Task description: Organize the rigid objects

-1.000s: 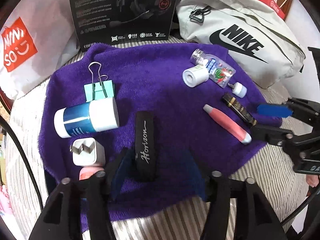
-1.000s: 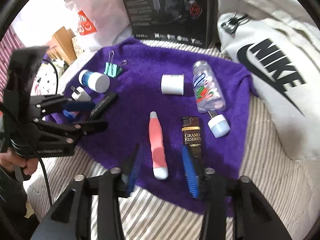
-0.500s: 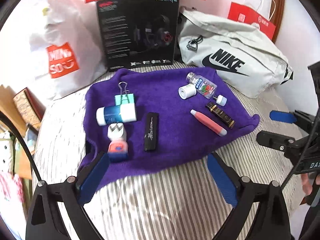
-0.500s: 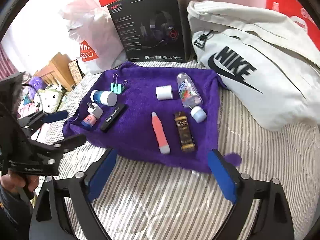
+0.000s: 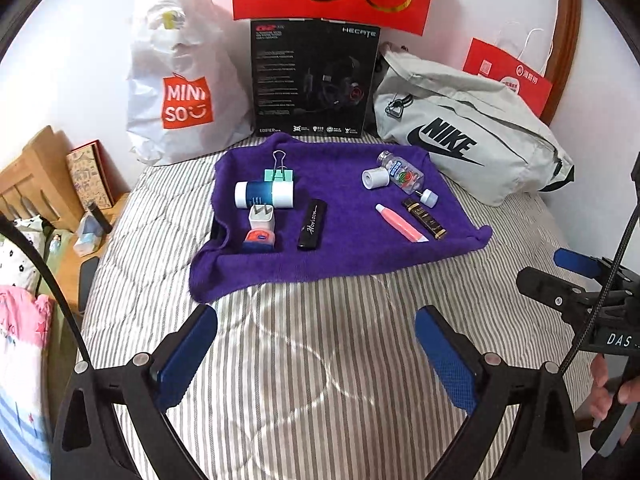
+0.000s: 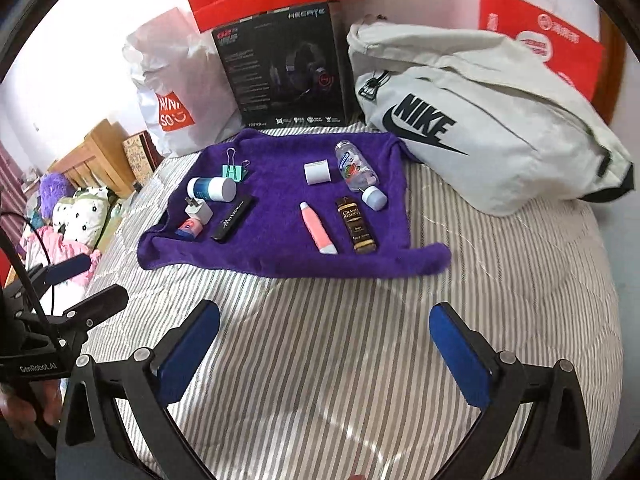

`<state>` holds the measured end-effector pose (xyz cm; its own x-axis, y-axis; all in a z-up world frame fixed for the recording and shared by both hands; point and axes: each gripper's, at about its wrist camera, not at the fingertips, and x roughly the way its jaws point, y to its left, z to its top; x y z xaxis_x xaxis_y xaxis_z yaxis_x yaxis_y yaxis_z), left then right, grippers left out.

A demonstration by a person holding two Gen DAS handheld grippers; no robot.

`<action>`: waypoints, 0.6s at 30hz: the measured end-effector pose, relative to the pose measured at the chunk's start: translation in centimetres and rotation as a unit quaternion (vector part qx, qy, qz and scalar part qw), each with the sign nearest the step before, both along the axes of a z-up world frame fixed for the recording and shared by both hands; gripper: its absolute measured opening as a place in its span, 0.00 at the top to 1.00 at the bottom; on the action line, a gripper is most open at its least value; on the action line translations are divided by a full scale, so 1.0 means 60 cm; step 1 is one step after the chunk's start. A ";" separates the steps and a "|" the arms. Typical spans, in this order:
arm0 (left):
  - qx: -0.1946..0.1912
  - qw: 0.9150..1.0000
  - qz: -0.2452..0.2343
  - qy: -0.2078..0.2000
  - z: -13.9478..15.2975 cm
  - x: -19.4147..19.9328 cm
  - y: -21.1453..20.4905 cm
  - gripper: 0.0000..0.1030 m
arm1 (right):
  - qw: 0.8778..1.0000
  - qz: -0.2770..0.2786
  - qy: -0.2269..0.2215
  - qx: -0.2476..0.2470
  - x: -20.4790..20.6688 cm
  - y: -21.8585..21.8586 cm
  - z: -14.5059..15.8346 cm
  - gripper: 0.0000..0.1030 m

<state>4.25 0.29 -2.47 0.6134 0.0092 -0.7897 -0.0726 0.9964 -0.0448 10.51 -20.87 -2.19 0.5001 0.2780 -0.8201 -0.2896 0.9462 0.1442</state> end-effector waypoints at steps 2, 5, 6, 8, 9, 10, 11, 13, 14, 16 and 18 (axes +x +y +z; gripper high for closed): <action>0.013 1.000 -0.002 -0.004 0.009 -0.012 -0.003 0.02 | 1.000 -0.005 -0.004 -0.003 -0.016 -0.002 0.008 0.00; 0.028 1.000 0.002 -0.012 0.020 -0.023 -0.006 0.02 | 1.000 -0.011 -0.007 -0.011 -0.037 -0.005 0.017 0.00; 0.029 0.999 0.002 -0.012 0.023 -0.026 -0.007 0.02 | 1.000 -0.013 -0.009 -0.011 -0.041 -0.006 0.020 0.00; 0.030 1.000 0.003 -0.010 0.026 -0.028 -0.008 0.02 | 1.000 -0.018 -0.010 -0.013 -0.048 -0.009 0.024 0.00; 0.030 1.000 0.003 -0.009 0.026 -0.028 -0.009 0.02 | 1.000 -0.020 -0.010 -0.016 -0.049 -0.009 0.025 0.00; 0.030 0.999 0.003 -0.009 0.027 -0.030 -0.009 0.02 | 0.999 -0.024 -0.012 -0.020 -0.051 -0.010 0.027 0.00; 0.031 0.999 0.003 -0.009 0.026 -0.029 -0.009 0.02 | 0.999 -0.027 -0.013 -0.024 -0.053 -0.011 0.029 0.00; 0.030 1.000 0.003 -0.008 0.028 -0.028 -0.010 0.02 | 0.999 -0.030 -0.013 -0.035 -0.054 -0.009 0.033 0.00; 0.030 1.000 0.004 -0.008 0.027 -0.028 -0.011 0.02 | 0.999 -0.030 -0.015 -0.037 -0.054 -0.009 0.035 0.00; 0.025 1.000 0.006 -0.007 0.030 -0.027 -0.010 0.02 | 0.999 -0.031 -0.017 -0.039 -0.052 -0.008 0.040 0.00; 0.021 1.000 0.009 -0.007 0.034 -0.026 -0.008 0.02 | 0.999 -0.034 -0.015 -0.036 -0.050 -0.009 0.043 0.00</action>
